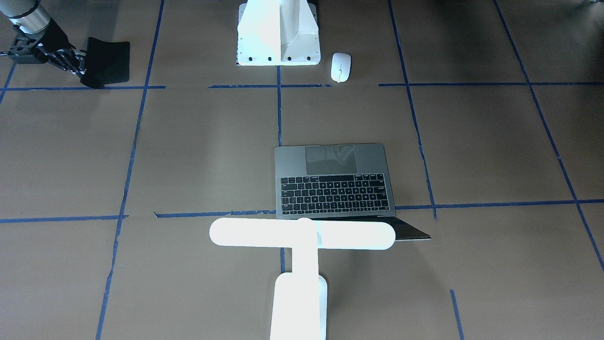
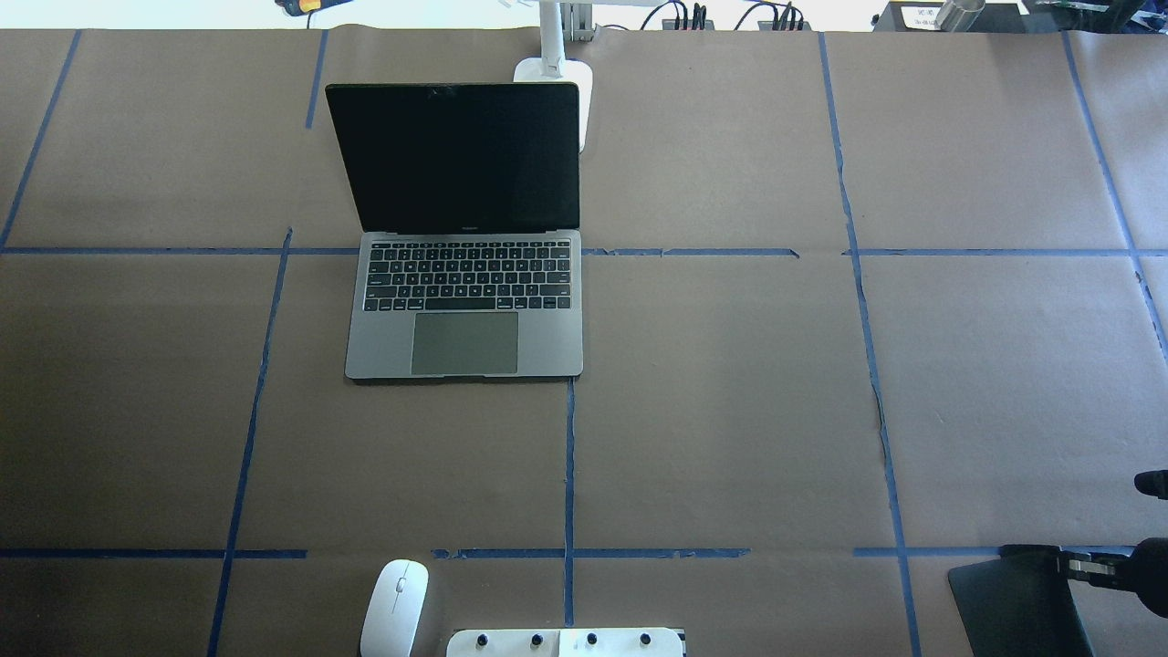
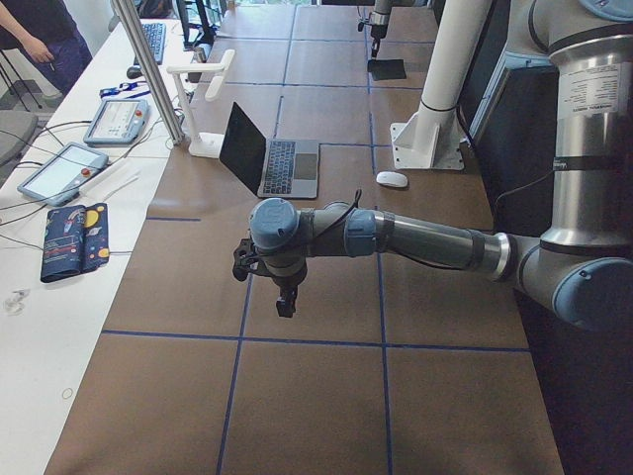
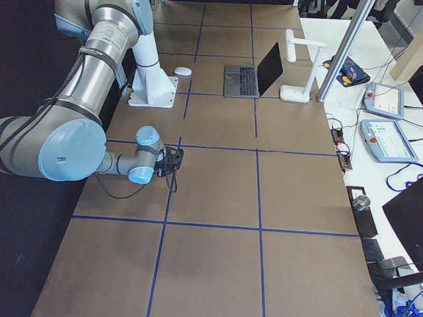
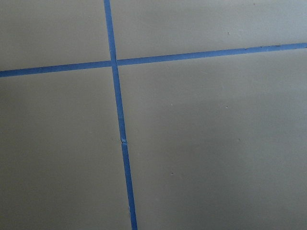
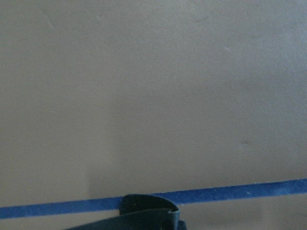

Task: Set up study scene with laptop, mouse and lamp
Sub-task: 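Carry the mouse pad beside the laptop with the right gripper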

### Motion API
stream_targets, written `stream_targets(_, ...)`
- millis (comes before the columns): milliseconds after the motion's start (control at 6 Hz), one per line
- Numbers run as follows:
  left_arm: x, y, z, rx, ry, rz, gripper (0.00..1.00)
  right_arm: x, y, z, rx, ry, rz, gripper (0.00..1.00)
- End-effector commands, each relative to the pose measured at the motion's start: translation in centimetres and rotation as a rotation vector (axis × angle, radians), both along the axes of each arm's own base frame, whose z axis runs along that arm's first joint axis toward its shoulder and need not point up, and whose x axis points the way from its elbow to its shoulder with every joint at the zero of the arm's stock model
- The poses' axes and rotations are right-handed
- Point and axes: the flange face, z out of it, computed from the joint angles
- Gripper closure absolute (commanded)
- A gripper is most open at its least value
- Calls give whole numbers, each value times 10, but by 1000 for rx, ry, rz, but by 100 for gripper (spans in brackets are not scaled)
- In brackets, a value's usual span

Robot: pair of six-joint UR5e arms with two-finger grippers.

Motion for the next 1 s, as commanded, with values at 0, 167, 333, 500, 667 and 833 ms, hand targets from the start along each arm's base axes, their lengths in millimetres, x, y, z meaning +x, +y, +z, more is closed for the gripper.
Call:
stream_targets(0, 0, 0, -1, 2, 0, 0, 0, -9, -32, -26, -20, -89, 70, 100)
stream_targets(167, 0, 0, -2, 3, 0, 0, 0, -18, -59, -38, -33, -137, 104, 100)
stream_targets(333, 0, 0, -3, 6, 0, 0, 0, -42, -102, -65, -60, -151, 146, 100)
stream_targets(500, 0, 0, -7, 13, 0, -1, 0, -68, -137, -94, -73, -149, 173, 100)
stream_targets(667, 0, 0, -7, 13, 0, -1, 0, -97, -177, -135, -75, -145, 207, 100)
stream_targets(833, 0, 0, -7, 13, 0, -1, 0, -145, -225, -204, -84, -122, 232, 100)
